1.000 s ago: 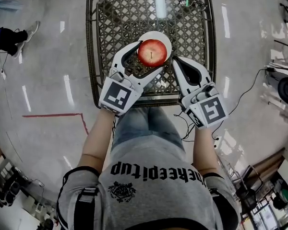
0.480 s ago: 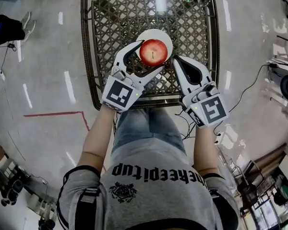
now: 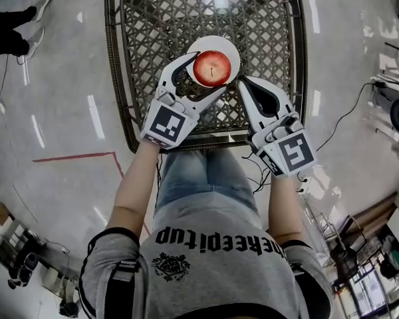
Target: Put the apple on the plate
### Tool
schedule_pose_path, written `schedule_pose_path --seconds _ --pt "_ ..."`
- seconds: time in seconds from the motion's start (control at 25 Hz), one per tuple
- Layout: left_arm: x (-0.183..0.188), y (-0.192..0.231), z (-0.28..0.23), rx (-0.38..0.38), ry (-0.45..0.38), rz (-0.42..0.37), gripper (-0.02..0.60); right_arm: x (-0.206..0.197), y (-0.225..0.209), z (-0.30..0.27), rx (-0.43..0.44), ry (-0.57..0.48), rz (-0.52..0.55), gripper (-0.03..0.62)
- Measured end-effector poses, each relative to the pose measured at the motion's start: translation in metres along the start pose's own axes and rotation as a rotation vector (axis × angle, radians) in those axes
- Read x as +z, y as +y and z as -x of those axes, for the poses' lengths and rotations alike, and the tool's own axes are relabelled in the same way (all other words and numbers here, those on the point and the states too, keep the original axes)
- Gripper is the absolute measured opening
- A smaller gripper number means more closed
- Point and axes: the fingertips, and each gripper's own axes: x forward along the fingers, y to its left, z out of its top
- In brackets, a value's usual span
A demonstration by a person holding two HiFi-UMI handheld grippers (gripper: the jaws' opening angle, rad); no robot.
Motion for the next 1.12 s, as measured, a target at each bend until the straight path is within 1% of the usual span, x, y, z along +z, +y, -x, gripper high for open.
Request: schedule_pose_path --seconds 0.12,0.24,0.6,0.88,1.0,1.12 --pt "-0.003 0.009 -0.005 -0.001 0.006 0.014 0.400 0.002 -0.004 -0.007 -0.001 0.009 -0.004 0.002" --pt "-0.013 0.003 -0.004 0.002 0.009 0.025 0.400 -0.005 0.000 -0.004 0.001 0.015 -0.008 0.002" --pt "-0.040 0.003 -0.016 0.001 0.038 0.023 0.400 -0.017 -0.001 -0.006 -0.006 0.026 -0.017 0.002" --pt "-0.057 0.004 -0.024 -0.003 0.078 0.024 0.400 -0.023 -0.004 -0.007 -0.014 0.039 -0.027 0.002" --pt "-0.060 0.006 -0.027 0.002 0.076 0.029 0.400 -0.025 -0.004 -0.007 -0.017 0.041 -0.031 0.002" --pt "-0.063 0.007 -0.029 0.004 0.066 0.055 0.400 -0.027 -0.004 -0.007 -0.018 0.047 -0.035 0.002"
